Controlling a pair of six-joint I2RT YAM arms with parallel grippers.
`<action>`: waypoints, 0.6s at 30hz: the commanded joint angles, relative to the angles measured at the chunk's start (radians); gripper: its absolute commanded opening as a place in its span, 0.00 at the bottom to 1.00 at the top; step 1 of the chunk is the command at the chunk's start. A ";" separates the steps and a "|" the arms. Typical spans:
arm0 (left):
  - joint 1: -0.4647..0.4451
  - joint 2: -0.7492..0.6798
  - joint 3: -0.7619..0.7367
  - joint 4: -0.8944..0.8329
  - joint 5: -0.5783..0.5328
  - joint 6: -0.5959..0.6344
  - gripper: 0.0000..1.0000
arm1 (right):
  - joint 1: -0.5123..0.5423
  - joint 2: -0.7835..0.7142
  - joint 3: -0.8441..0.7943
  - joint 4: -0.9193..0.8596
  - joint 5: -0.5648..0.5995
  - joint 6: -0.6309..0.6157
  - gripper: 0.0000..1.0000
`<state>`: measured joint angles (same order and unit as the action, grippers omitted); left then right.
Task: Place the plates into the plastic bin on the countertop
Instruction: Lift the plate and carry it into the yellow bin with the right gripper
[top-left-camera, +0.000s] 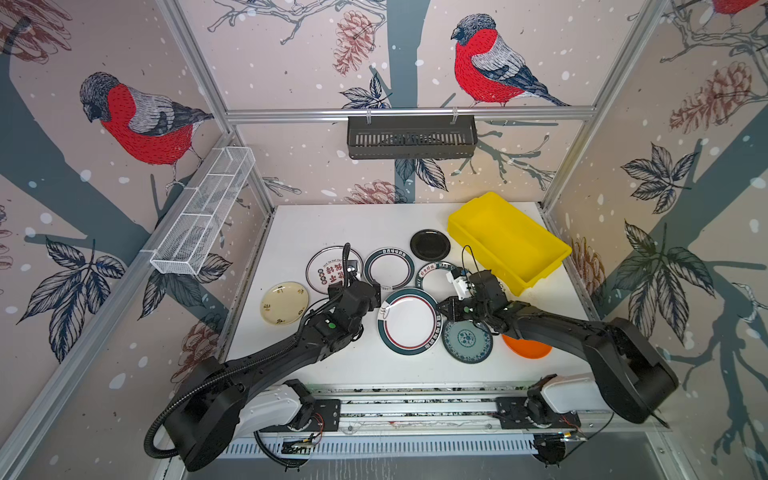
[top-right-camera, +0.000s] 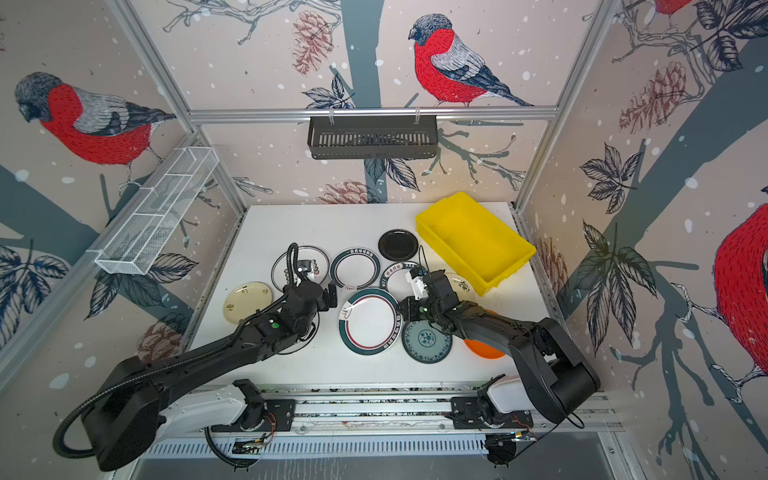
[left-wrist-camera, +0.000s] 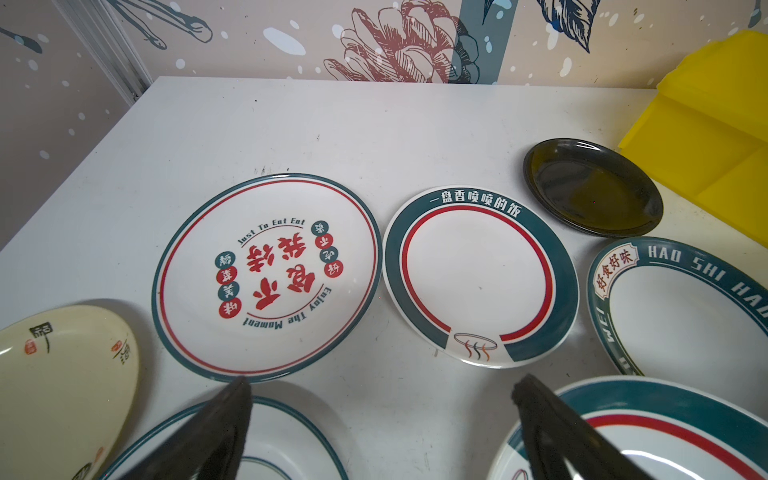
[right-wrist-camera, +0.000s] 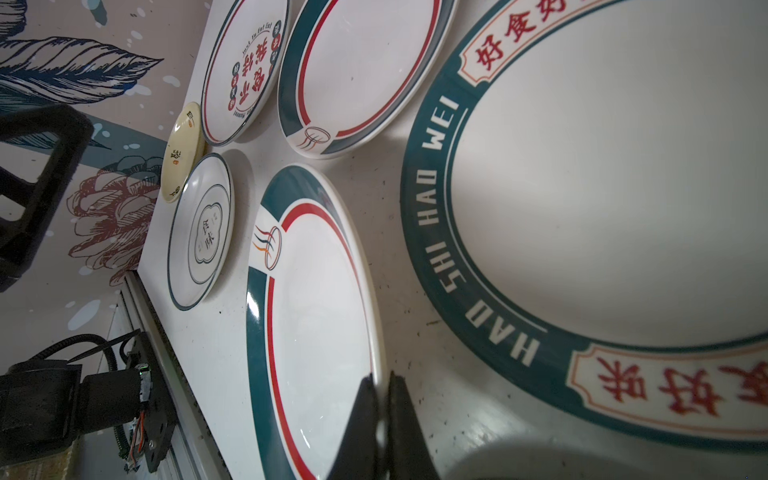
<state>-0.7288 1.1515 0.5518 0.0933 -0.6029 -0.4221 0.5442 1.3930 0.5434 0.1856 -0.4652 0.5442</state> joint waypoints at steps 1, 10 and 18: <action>0.000 0.000 -0.001 0.005 -0.018 -0.021 0.98 | -0.014 -0.002 -0.005 0.044 -0.048 0.011 0.00; 0.000 -0.006 -0.004 0.005 -0.018 -0.020 0.98 | -0.064 -0.047 -0.017 0.084 -0.125 0.048 0.00; 0.000 0.002 -0.015 0.006 -0.031 -0.018 0.98 | -0.127 -0.123 0.010 0.085 -0.173 0.110 0.00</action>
<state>-0.7288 1.1519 0.5385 0.0940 -0.6060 -0.4217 0.4347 1.2938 0.5350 0.2169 -0.5930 0.6228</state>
